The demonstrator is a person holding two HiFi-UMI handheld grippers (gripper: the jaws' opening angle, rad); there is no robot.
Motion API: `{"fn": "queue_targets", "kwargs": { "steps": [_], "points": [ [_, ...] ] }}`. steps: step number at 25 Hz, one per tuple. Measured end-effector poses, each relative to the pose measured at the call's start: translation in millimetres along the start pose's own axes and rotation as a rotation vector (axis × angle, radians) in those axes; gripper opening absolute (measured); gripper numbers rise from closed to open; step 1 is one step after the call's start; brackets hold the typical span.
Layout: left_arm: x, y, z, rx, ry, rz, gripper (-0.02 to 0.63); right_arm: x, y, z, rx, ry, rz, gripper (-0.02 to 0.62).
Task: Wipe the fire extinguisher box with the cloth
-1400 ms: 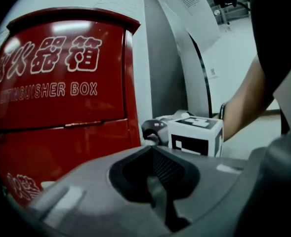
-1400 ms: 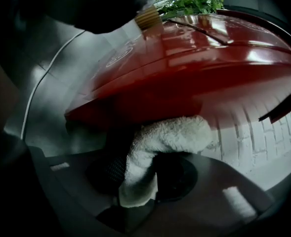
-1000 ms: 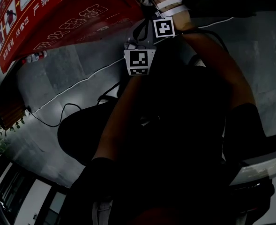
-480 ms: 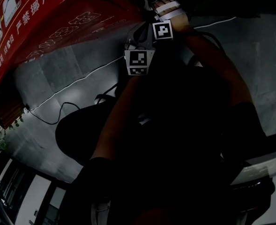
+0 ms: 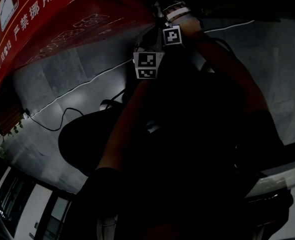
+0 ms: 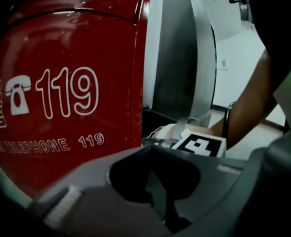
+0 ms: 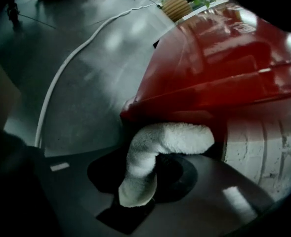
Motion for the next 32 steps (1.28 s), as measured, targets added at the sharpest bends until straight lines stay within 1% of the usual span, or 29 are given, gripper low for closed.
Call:
{"fn": "queue_targets", "kwargs": {
  "steps": [3,6,9,11,14,17,19,21,25,28,32],
  "points": [
    [1.1,1.3,1.9,-0.001,-0.003,0.002,0.000,11.2,-6.4,-0.5,0.038,0.040,0.061,0.132],
    [2.7,4.9,4.6,-0.002,-0.004,0.001,0.000,16.2,-7.1,0.3,0.053,0.036,0.109,0.133],
    [6.4,11.7,11.8,-0.013,-0.002,0.009,0.000,14.9,-0.1,-2.2,0.065,-0.022,0.131,0.138],
    [9.8,17.3,19.5,-0.031,0.001,0.019,0.000,8.5,11.0,-5.2,0.071,-0.100,0.121,0.141],
    [14.4,26.2,33.9,-0.068,-0.003,0.025,0.000,-9.4,31.8,-8.6,0.068,-0.221,0.060,0.144],
    [16.3,37.5,51.3,-0.108,-0.006,0.024,0.000,-33.8,61.5,-4.4,0.035,-0.353,-0.026,0.146],
    [16.2,45.0,66.1,-0.138,-0.006,0.022,0.000,-48.5,85.1,-2.0,0.020,-0.405,-0.086,0.146],
    [14.7,51.8,85.0,-0.177,-0.013,0.011,0.000,-64.2,110.6,-2.5,0.018,-0.411,-0.148,0.147],
    [7.6,72.7,124.1,-0.254,-0.040,-0.035,0.000,-92.7,162.2,0.4,0.007,-0.379,-0.247,0.149],
    [4.5,92.5,151.7,-0.292,-0.062,-0.062,0.000,-110.1,202.4,11.3,-0.005,-0.373,-0.309,0.150],
    [7.4,121.9,195.9,-0.360,-0.114,-0.079,0.000,-138.6,258.2,33.7,-0.035,-0.372,-0.375,0.150]
  ]
}}
Point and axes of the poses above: the fingertips, and each gripper's own axes: y backward along the fingers, x to its left, z out of its top, the point moved 5 cm from there along y, backward along the fingers, and after that the axes turned 14 degrees about -x, right-handed, at the moved point
